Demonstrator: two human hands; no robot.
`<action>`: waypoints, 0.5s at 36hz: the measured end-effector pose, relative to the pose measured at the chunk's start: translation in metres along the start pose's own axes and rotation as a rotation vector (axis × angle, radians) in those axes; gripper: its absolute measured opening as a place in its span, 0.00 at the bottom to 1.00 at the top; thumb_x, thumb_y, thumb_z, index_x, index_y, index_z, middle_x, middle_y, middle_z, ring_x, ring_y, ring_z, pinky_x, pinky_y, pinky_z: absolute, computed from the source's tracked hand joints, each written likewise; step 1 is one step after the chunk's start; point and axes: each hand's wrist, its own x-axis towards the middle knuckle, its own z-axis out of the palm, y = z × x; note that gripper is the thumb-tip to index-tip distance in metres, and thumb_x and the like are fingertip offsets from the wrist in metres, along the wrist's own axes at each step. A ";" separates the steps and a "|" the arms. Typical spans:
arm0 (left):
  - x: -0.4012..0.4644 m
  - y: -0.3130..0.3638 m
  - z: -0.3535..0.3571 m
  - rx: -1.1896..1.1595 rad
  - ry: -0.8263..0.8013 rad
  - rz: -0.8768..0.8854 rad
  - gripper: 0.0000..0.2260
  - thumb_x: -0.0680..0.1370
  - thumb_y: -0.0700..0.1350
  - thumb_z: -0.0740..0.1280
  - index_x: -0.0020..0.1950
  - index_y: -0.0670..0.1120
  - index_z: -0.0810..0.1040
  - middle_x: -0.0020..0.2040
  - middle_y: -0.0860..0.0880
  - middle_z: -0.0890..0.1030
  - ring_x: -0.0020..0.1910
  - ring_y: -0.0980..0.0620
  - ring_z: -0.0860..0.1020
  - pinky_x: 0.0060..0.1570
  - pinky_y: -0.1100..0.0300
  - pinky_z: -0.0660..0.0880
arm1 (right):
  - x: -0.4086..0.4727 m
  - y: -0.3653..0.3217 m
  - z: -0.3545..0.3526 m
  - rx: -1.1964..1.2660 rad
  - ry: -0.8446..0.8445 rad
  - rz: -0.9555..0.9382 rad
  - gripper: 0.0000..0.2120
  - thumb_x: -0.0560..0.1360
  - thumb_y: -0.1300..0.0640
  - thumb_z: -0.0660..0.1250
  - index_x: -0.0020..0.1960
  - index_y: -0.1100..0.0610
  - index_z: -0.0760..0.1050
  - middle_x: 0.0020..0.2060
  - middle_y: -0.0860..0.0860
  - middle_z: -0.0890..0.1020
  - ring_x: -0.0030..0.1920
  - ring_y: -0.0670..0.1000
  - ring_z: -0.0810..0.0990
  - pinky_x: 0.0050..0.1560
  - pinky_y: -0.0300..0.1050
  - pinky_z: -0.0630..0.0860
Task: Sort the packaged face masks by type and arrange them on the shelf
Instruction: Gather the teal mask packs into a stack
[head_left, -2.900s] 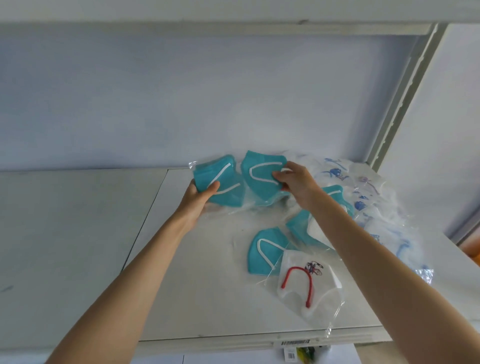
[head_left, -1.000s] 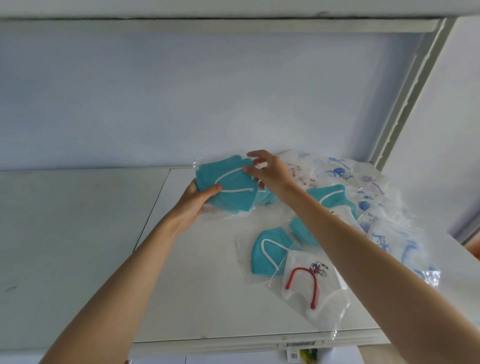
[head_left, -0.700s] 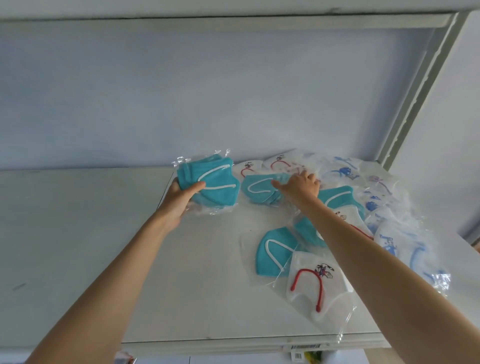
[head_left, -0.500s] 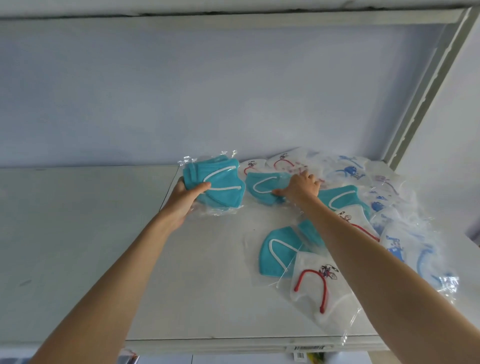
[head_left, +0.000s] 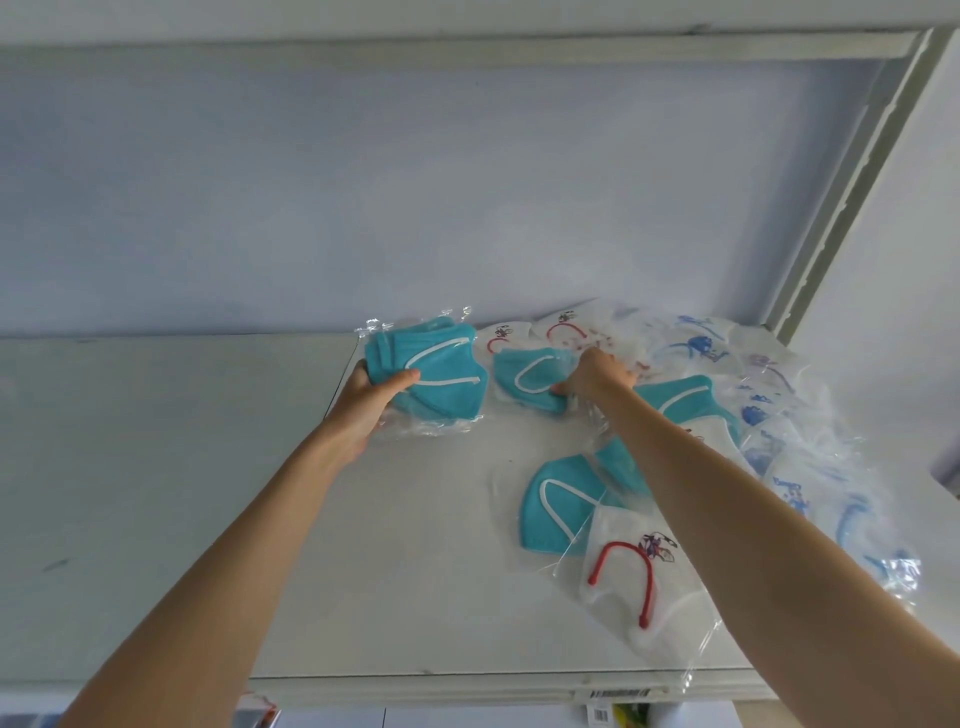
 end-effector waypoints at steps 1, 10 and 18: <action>0.001 0.000 -0.001 -0.001 -0.002 0.004 0.25 0.66 0.53 0.72 0.61 0.48 0.73 0.55 0.46 0.82 0.56 0.44 0.81 0.56 0.43 0.76 | 0.000 -0.001 -0.001 0.007 -0.011 0.004 0.28 0.69 0.44 0.74 0.59 0.60 0.71 0.52 0.54 0.79 0.56 0.56 0.77 0.64 0.54 0.70; 0.001 -0.001 -0.004 0.005 -0.003 0.046 0.06 0.77 0.43 0.69 0.51 0.52 0.75 0.45 0.53 0.82 0.45 0.51 0.81 0.41 0.56 0.76 | 0.008 0.003 -0.017 0.378 -0.007 0.020 0.16 0.71 0.58 0.73 0.56 0.62 0.78 0.51 0.56 0.81 0.45 0.51 0.75 0.44 0.42 0.69; 0.005 0.000 0.003 0.012 0.023 0.065 0.06 0.77 0.43 0.69 0.49 0.51 0.73 0.40 0.55 0.81 0.35 0.59 0.79 0.30 0.66 0.73 | -0.022 -0.013 -0.055 1.096 0.198 -0.076 0.06 0.75 0.64 0.67 0.52 0.61 0.78 0.39 0.54 0.80 0.33 0.49 0.75 0.32 0.40 0.73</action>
